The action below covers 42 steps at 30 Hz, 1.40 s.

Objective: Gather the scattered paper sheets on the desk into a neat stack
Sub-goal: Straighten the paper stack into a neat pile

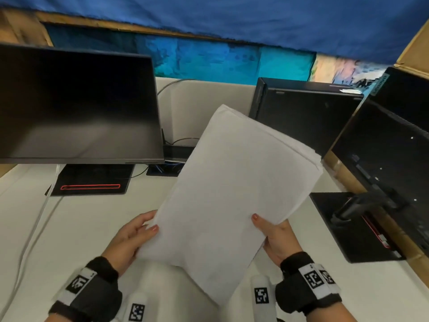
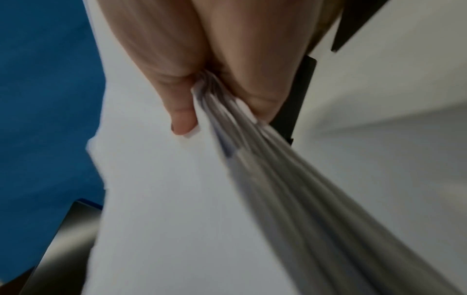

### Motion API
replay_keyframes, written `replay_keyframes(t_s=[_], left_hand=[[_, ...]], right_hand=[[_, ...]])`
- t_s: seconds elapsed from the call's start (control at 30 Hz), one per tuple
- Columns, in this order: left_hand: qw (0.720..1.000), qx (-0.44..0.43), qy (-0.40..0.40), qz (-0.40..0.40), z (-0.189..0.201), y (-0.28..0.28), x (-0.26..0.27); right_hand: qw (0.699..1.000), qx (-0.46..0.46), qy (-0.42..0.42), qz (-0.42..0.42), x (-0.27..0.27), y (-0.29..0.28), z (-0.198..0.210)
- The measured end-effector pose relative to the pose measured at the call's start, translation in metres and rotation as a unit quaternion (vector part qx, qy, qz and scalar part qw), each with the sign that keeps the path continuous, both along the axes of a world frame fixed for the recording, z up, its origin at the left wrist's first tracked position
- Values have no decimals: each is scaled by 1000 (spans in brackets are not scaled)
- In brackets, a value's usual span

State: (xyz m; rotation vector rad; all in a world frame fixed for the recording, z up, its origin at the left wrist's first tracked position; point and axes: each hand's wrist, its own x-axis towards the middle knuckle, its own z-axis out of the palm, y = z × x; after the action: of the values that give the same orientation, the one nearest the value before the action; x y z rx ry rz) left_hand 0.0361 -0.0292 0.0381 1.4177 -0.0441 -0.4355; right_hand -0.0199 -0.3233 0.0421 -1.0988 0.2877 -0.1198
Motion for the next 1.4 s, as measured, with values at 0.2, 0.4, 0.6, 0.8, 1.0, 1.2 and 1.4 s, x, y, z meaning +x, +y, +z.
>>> replay_keyframes(t_s=[0.2, 0.4, 0.6, 0.8, 1.0, 1.2, 1.4], left_hand=[[978, 119, -174, -3, 49, -30, 23], [973, 92, -201, 65, 53, -43, 15], [972, 66, -211, 85, 49, -43, 14], [968, 54, -226, 98, 58, -46, 21], [967, 36, -245, 57, 66, -53, 18], [968, 45, -237, 69, 68, -48, 24], [970, 40, -227, 72, 67, -49, 23]], right_hand=[[990, -137, -34, 28, 12, 6, 32], [974, -219, -59, 14, 12, 9, 50], [981, -182, -60, -31, 6, 6, 44], [977, -172, -100, -72, 5, 9, 55], [961, -244, -127, -41, 5, 22, 71], [960, -239, -125, -70, 9, 21, 73], [966, -222, -111, -72, 14, 14, 65]])
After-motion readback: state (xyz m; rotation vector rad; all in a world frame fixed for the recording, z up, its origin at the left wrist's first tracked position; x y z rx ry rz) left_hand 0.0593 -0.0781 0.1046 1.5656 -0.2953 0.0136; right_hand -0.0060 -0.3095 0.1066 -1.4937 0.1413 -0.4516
